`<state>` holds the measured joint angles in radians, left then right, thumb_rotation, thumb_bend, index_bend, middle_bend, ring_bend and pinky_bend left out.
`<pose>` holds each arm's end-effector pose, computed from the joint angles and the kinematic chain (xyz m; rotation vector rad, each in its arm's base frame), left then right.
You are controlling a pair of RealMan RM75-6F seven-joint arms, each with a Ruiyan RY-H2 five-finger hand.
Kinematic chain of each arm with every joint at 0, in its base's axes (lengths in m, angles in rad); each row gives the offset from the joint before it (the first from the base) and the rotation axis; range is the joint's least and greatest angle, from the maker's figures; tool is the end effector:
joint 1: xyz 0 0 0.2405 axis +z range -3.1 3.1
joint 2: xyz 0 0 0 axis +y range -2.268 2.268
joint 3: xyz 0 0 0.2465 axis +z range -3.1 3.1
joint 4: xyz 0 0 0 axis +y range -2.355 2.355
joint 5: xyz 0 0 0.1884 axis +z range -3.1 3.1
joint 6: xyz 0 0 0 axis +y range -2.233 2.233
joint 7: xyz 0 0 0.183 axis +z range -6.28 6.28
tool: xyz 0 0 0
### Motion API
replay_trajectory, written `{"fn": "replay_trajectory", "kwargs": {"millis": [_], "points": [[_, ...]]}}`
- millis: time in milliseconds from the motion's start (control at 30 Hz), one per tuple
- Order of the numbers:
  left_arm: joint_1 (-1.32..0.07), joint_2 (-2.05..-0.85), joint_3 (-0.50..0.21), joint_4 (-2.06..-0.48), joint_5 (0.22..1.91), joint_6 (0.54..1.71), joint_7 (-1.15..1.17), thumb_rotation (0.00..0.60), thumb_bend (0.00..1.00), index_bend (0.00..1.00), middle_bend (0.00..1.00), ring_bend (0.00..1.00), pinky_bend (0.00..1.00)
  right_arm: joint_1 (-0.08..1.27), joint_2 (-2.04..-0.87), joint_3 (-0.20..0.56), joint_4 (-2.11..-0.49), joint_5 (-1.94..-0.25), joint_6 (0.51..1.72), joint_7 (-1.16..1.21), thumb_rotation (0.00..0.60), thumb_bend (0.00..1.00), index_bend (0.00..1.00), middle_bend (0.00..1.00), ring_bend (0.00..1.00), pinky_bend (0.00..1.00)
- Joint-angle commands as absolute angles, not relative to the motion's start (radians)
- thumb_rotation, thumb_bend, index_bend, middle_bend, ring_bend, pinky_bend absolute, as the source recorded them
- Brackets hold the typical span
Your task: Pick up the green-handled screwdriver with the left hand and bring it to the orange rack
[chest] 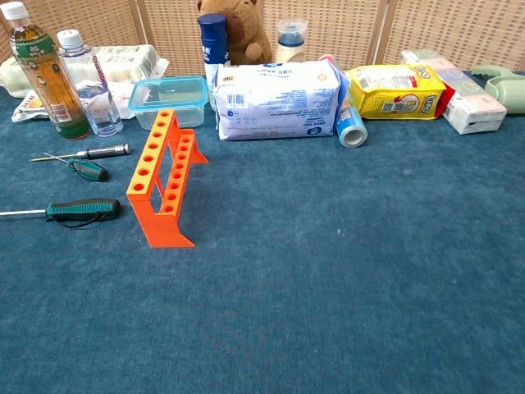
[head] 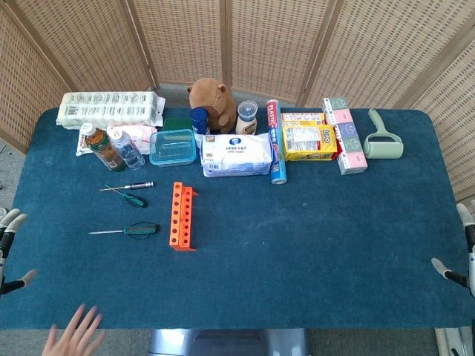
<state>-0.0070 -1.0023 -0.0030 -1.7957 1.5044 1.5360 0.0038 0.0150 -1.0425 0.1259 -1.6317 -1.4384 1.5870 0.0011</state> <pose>-0.2832 0.1850 0.1944 -1.3209 -0.9937 -0.8979 -0.3027 -0.2079 0.2310 1.2155 -0.7877 0.8966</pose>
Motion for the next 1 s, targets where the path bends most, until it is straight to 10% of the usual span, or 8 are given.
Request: {"fn": "replay_trajectory", "kwargs": {"millis": [33,300,367,467,533,1000], "points": [[-0.006,-1.000,0.000,-1.798,1.508,1.534,-0.002,0.600,0.04,0.00,0.00,0.00,0.09,0.012,-1.033,0.122,-1.641,-1.444,1.584,0.018,0.600,0.04,0.06,0.00,0.00,0.00],[-0.025,-0.995,0.008,-1.794,1.521,1.493,-0.025,0.600,0.04,0.00,0.03,0.01,0.09,0.009,-1.021,0.120,-1.649,-1.446,1.578,0.061,0.600,0.03,0.06,0.00,0.00,0.00],[-0.049,-0.999,0.002,-1.792,1.522,1.459,-0.045,0.600,0.05,0.00,0.24,0.19,0.17,0.011,-1.017,0.120,-1.652,-1.441,1.565,0.074,0.600,0.03,0.06,0.00,0.00,0.00],[-0.091,-1.015,-0.022,-1.793,1.501,1.407,-0.030,0.600,0.09,0.05,0.82,0.76,0.73,0.015,-1.012,0.122,-1.650,-1.434,1.553,0.089,0.600,0.03,0.06,0.00,0.00,0.00],[-0.135,-1.040,-0.052,-1.801,1.463,1.353,0.009,0.600,0.10,0.12,0.93,0.88,0.88,0.017,-1.005,0.119,-1.648,-1.436,1.543,0.105,0.600,0.03,0.06,0.00,0.00,0.00],[-0.329,-1.320,-0.156,-1.782,1.122,1.157,0.368,0.600,0.23,0.24,1.00,0.95,0.95,0.008,-0.970,0.112,-1.643,-1.456,1.541,0.215,0.600,0.03,0.06,0.00,0.00,0.00]]}}
